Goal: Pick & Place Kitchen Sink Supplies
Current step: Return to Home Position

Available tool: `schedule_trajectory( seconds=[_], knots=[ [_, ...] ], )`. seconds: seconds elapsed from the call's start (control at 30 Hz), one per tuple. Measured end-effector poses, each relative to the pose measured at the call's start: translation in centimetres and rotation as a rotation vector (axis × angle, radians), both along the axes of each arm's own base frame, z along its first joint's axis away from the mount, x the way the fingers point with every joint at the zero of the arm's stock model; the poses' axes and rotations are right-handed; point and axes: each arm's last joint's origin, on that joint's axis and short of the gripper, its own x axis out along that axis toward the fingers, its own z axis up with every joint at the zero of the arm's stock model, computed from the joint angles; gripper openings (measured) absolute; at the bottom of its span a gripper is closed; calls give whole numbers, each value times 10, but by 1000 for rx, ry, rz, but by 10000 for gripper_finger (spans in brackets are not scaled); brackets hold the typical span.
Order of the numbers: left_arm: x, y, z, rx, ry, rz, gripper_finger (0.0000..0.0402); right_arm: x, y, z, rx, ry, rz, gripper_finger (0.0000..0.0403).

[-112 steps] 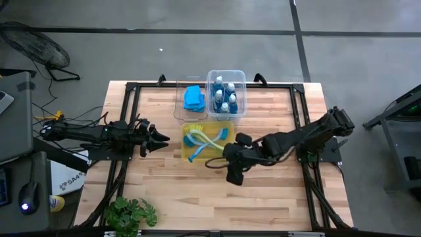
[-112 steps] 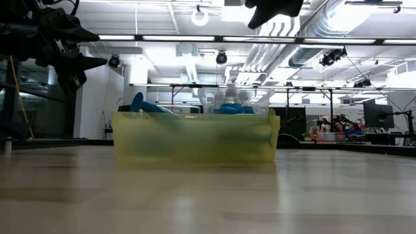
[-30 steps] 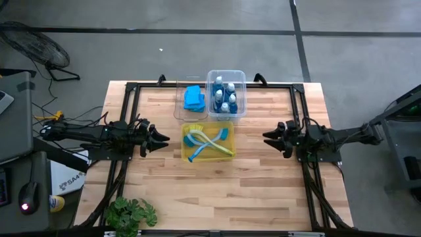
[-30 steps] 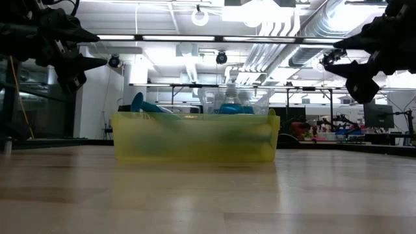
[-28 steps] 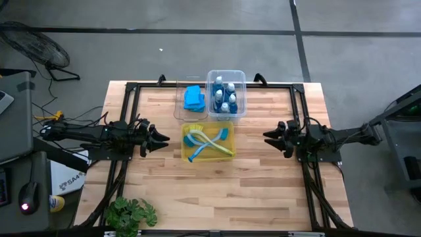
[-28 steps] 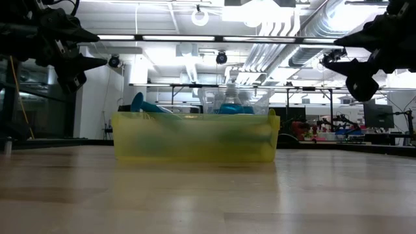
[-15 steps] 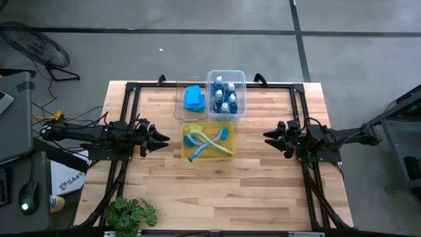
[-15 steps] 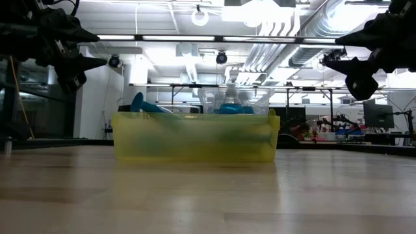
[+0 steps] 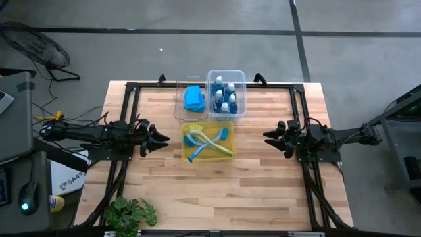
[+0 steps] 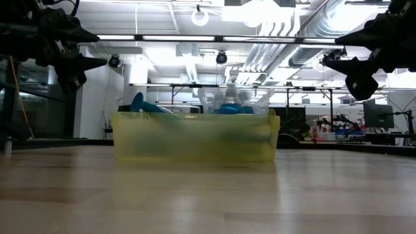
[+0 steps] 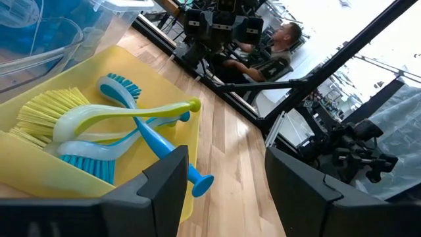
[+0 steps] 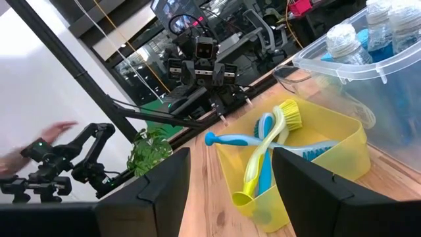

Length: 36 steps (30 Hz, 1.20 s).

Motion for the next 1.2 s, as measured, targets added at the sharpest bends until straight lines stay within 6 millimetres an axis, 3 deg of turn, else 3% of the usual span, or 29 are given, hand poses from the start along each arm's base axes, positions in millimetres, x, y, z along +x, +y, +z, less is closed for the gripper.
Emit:
schedule_trajectory(
  seconds=[0.27, 0.4, 0.57, 0.77, 1.2],
  knots=[
    [-1, 0, 0, 0, -5, -3, 197, 0, 0, 0, 0, -1, 0, 208],
    [-10, 0, -2, -48, -91, -33, 197, 0, 0, 0, 0, -1, 0, 208],
    [-12, 1, -18, -44, -74, -36, 197, 0, 0, 0, 1, -2, 0, 208],
    [-12, 0, -18, -44, -77, -37, 197, 0, 0, 0, 0, -1, -1, 208],
    [-10, 13, -19, -38, -78, 163, 197, 0, 0, 0, 1, -2, 0, 208]
  ],
)
